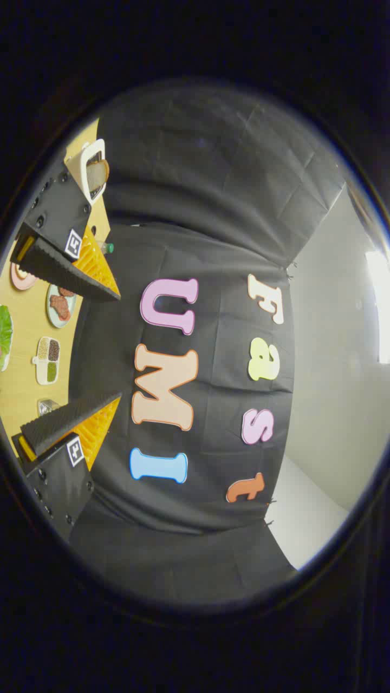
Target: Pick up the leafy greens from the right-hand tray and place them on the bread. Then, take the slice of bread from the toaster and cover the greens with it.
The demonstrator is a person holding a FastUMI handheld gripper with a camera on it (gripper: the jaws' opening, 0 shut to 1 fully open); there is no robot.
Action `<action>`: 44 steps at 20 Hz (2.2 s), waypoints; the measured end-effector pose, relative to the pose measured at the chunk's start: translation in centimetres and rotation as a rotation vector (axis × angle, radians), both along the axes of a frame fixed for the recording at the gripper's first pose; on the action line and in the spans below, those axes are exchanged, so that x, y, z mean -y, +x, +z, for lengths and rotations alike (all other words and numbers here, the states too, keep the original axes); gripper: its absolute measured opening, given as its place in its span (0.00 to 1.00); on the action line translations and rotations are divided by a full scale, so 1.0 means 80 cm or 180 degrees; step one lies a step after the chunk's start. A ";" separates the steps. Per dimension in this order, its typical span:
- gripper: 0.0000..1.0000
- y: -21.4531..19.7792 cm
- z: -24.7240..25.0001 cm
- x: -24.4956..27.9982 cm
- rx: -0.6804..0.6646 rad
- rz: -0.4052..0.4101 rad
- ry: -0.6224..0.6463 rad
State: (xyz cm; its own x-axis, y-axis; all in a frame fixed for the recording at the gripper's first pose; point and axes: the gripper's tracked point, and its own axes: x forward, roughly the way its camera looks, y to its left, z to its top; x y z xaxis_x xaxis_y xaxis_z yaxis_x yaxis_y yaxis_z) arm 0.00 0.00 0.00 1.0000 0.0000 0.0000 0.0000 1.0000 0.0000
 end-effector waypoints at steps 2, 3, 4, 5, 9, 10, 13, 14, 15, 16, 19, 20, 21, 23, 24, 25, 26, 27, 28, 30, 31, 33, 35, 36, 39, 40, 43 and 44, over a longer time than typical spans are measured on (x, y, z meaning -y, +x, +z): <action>1.00 0.002 -0.004 0.001 -0.0040 0.0033 -0.0023; 1.00 0.003 -0.005 0.001 -0.0048 0.0043 -0.0036; 1.00 0.004 -0.006 0.002 -0.0055 0.0053 -0.0049; 1.00 0.005 -0.006 0.003 -0.0055 0.0062 -0.0058; 1.00 0.006 -0.007 0.012 -0.0050 0.0038 -0.0045; 1.00 0.005 -0.009 0.016 -0.0056 0.0026 -0.0034; 1.00 0.003 -0.013 0.027 -0.0072 -0.0009 -0.0031; 1.00 0.001 -0.013 0.030 -0.0079 -0.0017 -0.0036; 1.00 -0.001 -0.015 0.033 -0.0090 -0.0022 -0.0041; 1.00 -0.002 -0.017 0.037 -0.0090 -0.0018 -0.0036; 1.00 -0.004 -0.035 0.045 -0.0191 0.0021 -0.0051; 1.00 -0.003 -0.043 0.048 -0.0244 0.0043 -0.0089; 1.00 -0.004 -0.055 0.052 -0.0310 0.0069 -0.0161; 1.00 -0.003 -0.083 0.052 -0.0490 0.0182 -0.0284; 1.00 -0.005 -0.102 0.052 -0.0603 0.0246 -0.0324; 1.00 -0.008 -0.120 0.051 -0.0711 0.0311 -0.0349; 1.00 -0.009 -0.137 0.053 -0.0799 0.0352 -0.0362; 1.00 -0.010 -0.151 0.054 -0.0868 0.0387 -0.0370; 1.00 -0.014 -0.168 0.055 -0.0962 0.0431 -0.0386; 1.00 -0.020 -0.214 0.056 -0.1205 0.0542 -0.0438; 1.00 -0.028 -0.239 0.056 -0.1365 0.0608 -0.0471; 1.00 -0.037 -0.276 0.054 -0.1592 0.0719 -0.0467; 1.00 -0.042 -0.304 0.048 -0.1758 0.0843 -0.0411; 1.00 -0.046 -0.320 0.042 -0.1873 0.0924 -0.0402; 1.00 -0.064 -0.383 0.036 -0.2263 0.1148 -0.0473; 1.00 -0.068 -0.402 0.034 -0.2364 0.1208 -0.0497; 1.00 -0.082 -0.450 0.030 -0.2689 0.1353 -0.0496; 1.00 -0.085 -0.461 0.028 -0.2763 0.1394 -0.0516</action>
State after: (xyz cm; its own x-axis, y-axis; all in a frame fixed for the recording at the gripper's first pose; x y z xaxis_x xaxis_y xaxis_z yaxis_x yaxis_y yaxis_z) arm -6.76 -2.26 -36.86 0.5643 0.3056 -0.7669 -0.4354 0.8994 0.0381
